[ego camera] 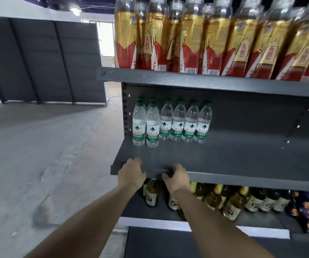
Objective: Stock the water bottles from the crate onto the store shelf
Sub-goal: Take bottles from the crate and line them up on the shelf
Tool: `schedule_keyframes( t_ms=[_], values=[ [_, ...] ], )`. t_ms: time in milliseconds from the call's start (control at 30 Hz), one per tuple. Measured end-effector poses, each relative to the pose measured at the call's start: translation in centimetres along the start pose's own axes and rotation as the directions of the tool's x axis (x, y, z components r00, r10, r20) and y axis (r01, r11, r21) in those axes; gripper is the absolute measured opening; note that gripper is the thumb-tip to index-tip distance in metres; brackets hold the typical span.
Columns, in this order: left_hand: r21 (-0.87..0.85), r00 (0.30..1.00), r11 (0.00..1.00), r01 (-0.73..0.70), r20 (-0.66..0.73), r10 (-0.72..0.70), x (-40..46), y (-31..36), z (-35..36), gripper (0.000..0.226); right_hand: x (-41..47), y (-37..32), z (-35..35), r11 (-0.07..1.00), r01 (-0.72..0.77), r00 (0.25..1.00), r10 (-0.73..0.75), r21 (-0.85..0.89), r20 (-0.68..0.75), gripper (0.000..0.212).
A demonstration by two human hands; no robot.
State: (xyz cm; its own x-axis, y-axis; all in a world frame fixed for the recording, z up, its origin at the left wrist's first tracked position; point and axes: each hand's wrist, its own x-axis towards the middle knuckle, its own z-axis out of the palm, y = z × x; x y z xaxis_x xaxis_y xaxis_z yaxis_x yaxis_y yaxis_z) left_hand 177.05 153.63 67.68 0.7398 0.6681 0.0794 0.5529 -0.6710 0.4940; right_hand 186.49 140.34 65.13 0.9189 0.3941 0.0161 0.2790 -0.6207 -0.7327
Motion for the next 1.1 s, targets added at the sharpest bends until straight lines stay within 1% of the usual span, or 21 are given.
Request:
schedule_keyframes(
  t_ms=[100, 167, 267, 367, 433, 533, 667, 800, 867, 967, 1100],
  values=[
    [0.046, 0.998, 0.997, -0.062, 0.016, 0.061, -3.1, 0.4, 0.1, 0.038, -2.4, 0.5, -0.9, 1.000, -0.005, 1.000, 0.005, 0.014, -0.012, 0.049],
    [0.059, 0.996, 0.994, -0.092, 0.016, 0.092, -5.0, 0.9, 0.0, 0.033, -3.9, 0.9, -1.5, 1.000, -0.005, 1.000, 0.005, 0.002, -0.014, 0.050],
    [0.074, 0.992, 0.990, -0.119, 0.048, 0.116, -7.9, 1.3, -0.1, 0.023, -6.2, 1.6, -2.6, 1.000, -0.005, 1.000, 0.005, -0.004, -0.009, 0.048],
    [0.099, 0.987, 0.985, -0.142, 0.089, 0.134, -10.8, 1.5, -0.1, 0.022, -8.6, 2.6, -3.8, 1.000, -0.005, 1.000, 0.005, -0.013, -0.021, 0.046],
    [0.106, 0.983, 0.981, -0.161, 0.107, 0.150, -13.0, 1.5, 0.0, 0.024, -10.6, 3.3, -4.5, 0.999, -0.012, 1.000, 0.011, -0.031, -0.023, 0.049],
    [0.092, 0.976, 0.979, -0.180, 0.143, 0.166, -16.6, 1.0, 0.5, 0.019, -14.4, 4.5, -5.3, 0.996, -0.019, 1.000, 0.019, -0.082, -0.005, 0.052],
    [0.091, 0.979, 0.986, -0.140, 0.160, 0.125, -21.0, 0.7, 1.2, 0.025, -19.3, 6.8, -6.3, 0.989, -0.018, 0.998, 0.026, -0.148, 0.056, 0.052],
    [0.090, 0.971, 0.985, -0.148, 0.200, 0.128, -24.1, 2.1, 2.0, 0.029, -22.0, 9.3, -8.3, 0.991, -0.070, 0.995, 0.077, -0.112, 0.058, 0.050],
    [0.090, 0.968, 0.984, -0.155, 0.215, 0.132, -25.0, 3.1, 2.5, 0.030, -22.7, 10.5, -9.3, 0.990, -0.085, 0.995, 0.091, -0.109, 0.051, 0.048],
    [0.089, 0.961, 0.981, -0.173, 0.233, 0.149, -25.8, 4.8, 3.5, 0.032, -22.9, 12.2, -10.5, 0.990, -0.109, 0.992, 0.113, -0.088, 0.049, 0.052],
    [0.097, 0.947, 0.975, -0.201, 0.273, 0.168, -25.7, 7.6, 6.3, 0.034, -22.2, 15.2, -11.9, 0.986, -0.163, 0.985, 0.165, -0.041, 0.051, 0.053]
  ],
)
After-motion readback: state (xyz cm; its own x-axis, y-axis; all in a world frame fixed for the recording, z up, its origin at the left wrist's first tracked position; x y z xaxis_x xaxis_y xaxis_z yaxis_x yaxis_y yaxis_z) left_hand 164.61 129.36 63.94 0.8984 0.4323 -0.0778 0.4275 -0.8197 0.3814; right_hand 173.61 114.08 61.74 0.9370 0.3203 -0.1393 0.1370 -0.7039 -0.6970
